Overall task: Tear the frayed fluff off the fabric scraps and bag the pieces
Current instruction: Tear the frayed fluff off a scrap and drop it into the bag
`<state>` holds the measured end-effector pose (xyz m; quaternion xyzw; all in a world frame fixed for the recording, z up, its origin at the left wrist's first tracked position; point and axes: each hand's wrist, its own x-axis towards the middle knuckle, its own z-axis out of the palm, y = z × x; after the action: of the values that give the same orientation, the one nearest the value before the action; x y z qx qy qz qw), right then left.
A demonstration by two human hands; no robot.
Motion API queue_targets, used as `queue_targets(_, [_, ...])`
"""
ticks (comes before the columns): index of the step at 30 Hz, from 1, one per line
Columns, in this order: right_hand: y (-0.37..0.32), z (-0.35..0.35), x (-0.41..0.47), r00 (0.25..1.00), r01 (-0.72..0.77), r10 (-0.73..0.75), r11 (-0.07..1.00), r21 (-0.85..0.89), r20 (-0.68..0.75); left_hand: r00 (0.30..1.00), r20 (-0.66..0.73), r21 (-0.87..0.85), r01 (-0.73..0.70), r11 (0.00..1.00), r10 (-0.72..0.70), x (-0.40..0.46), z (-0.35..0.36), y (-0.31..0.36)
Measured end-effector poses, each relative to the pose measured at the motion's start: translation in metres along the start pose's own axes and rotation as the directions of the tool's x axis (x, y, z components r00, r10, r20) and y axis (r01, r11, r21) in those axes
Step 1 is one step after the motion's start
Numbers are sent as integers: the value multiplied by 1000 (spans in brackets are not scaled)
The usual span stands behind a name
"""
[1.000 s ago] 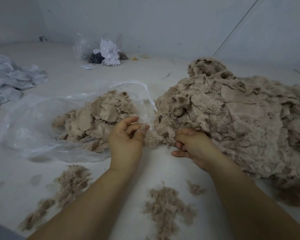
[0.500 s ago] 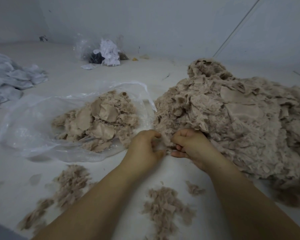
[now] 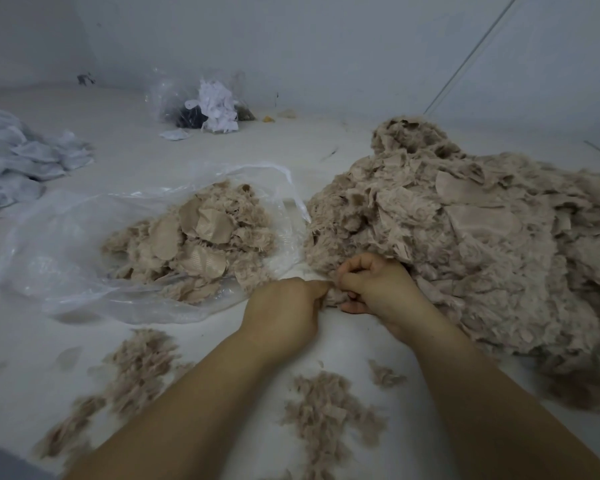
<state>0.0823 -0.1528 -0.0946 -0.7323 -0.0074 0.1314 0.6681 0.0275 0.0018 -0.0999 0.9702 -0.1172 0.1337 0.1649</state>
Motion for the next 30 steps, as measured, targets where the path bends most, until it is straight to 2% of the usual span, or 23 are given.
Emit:
queue_targets(3, [0,-5,-1,998,37,-36,999,-19,55,998,-64,-46,25,999,-28,0,5,0])
queue_targets(6, [-1,-7,-5,975,83,-65,994,-77,213,984,-109,-262,107,959,-140,3,7,-3])
queue_targets(8, [0,-7,-4,970,65,-46,995,-75,241,979,-127,-364,103,926,-158,6,8,-4])
queue_targets(10, [0,-8,-3,968,48,-21,994,-101,251,975,-154,-396,85,914,-158,7,6,-3])
queue_targets(13, [0,-9,-2,967,15,16,993,-119,256,980,-129,-364,95,926,-151,5,4,-7])
queue_targets(17, [-2,-10,1,967,-54,59,998,-26,246,985,-100,-225,116,967,-141,2,3,-14])
queue_targets(20, [-2,-10,-1,970,-43,29,998,50,241,990,-30,-154,130,979,-136,3,1,-11])
queue_targets(23, [0,-11,-2,977,-14,-11,993,116,213,991,-47,-158,115,981,-124,5,2,-8])
queue_targets(27, [0,-12,-2,966,26,-4,996,-82,259,986,-132,-245,71,967,-106,7,4,-3])
queue_targets(30, [-2,-12,-2,964,-26,55,993,-113,259,974,-200,-285,46,957,-107,6,1,-2])
